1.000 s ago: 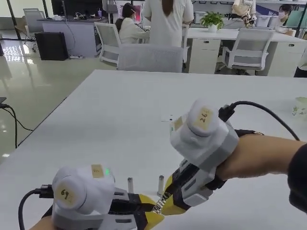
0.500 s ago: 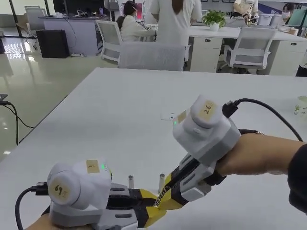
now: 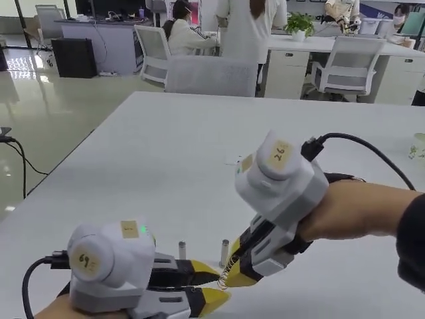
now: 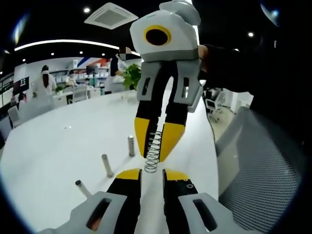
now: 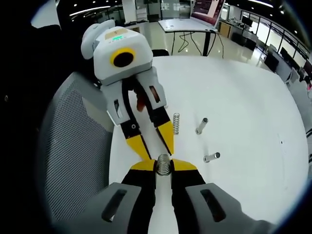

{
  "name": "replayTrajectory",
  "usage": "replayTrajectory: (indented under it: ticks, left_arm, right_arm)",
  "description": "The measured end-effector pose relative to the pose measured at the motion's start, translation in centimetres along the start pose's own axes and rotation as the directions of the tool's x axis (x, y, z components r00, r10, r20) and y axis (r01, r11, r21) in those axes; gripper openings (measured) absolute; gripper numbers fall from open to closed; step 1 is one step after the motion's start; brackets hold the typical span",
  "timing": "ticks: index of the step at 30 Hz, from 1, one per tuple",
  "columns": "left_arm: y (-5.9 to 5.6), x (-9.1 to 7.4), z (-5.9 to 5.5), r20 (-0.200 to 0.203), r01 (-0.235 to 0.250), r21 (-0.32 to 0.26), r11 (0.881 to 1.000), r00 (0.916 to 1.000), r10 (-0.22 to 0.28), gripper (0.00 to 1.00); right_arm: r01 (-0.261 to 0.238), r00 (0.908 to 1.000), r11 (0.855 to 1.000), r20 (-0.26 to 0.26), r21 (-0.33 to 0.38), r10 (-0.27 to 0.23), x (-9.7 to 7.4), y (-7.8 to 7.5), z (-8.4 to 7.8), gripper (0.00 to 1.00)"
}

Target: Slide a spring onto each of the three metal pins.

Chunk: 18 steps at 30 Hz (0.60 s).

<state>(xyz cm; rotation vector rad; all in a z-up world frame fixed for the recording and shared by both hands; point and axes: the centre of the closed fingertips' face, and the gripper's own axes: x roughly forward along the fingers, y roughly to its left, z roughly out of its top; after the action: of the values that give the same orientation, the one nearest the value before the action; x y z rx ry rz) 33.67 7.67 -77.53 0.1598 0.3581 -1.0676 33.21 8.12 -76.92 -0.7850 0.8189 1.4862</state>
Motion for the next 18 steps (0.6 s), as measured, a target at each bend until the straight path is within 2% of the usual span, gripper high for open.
replayTrajectory:
  ticks: [10,18]
  left_arm:
    - [0.7,-0.8,-0.6,0.004,-0.042,-0.028,0.999,0.9991,0.042,0.18]
    - [1.3,-2.1,-1.5,0.001,-0.087,-0.049,0.995,0.9962,0.087,0.25]
  right_arm:
    - [0.025,0.9978,1.000,-0.062,-0.005,-0.025,-0.6,-0.8,-1.6,0.08]
    - [0.052,0.9937,0.999,-0.099,-0.009,-0.052,-1.4,-1.6,-2.6,0.08]
